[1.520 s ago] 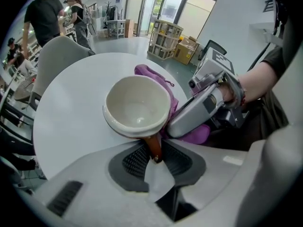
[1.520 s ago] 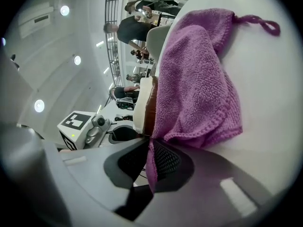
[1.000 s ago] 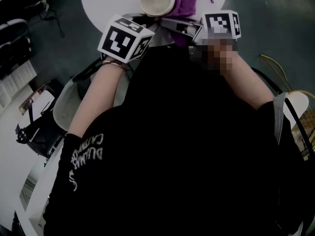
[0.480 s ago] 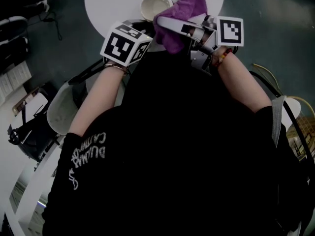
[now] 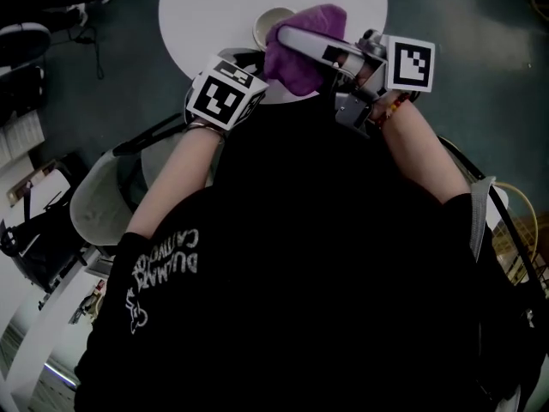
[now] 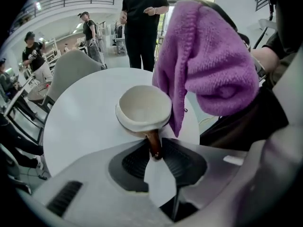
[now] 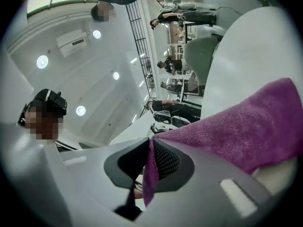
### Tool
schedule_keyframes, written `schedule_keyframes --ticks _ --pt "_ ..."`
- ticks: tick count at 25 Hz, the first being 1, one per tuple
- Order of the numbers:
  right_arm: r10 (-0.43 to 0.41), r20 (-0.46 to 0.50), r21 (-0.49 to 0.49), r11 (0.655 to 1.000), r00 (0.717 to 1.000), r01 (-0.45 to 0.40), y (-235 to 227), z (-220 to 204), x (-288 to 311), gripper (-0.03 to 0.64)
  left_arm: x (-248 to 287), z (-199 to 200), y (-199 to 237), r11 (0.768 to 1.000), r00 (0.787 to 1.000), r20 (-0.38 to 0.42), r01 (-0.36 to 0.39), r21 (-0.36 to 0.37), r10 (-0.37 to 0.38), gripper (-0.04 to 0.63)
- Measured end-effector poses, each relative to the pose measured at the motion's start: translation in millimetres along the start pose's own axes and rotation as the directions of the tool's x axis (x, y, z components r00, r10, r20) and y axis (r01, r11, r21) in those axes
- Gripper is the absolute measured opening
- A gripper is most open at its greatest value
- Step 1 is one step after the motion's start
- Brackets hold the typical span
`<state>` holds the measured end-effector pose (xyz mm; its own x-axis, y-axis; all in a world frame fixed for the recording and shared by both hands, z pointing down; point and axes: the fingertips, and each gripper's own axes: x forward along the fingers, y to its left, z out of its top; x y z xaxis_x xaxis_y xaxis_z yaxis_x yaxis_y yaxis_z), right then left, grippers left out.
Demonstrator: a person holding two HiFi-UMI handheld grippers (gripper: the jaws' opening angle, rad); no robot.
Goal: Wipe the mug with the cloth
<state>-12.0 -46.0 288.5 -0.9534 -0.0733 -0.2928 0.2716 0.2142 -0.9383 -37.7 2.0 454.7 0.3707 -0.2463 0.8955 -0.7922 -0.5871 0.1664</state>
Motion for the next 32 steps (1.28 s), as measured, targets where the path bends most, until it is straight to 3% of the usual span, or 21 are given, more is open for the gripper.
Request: schedule_keyframes --ticks 10,16,18,22,32 --pt "-0.015 0.034 -0.137 0.99 0.999 0.019 26.5 8.2 8.5 0.028 -29.1 14.3 1.1 0.999 0.99 0.141 -0.033 0.011 0.031 0.076" --pt "-0.031 0.069 -0.215 0.976 0.997 0.046 61.7 16.4 19.3 0.028 -76.0 65.4 -0.9 1.0 0.948 0.318 -0.003 -0.005 0.004 0.047" --pt "-0.024 0.086 -0.249 0.968 0.996 0.045 79.4 18.8 25.7 0.028 -97.7 82.5 -3.9 1.0 0.923 0.384 0.02 -0.008 -0.016 0.005" --pt "-0.016 0.124 -0.327 0.943 0.992 0.056 118.2 17.1 38.0 0.028 -142.4 105.0 -14.2 0.999 0.864 0.502 0.039 0.004 -0.036 0.005" --pt "-0.034 0.211 -0.485 0.864 0.977 0.135 213.0 11.3 74.0 0.029 -273.7 137.5 -35.0 0.995 0.647 0.758 0.091 0.029 -0.081 0.005"
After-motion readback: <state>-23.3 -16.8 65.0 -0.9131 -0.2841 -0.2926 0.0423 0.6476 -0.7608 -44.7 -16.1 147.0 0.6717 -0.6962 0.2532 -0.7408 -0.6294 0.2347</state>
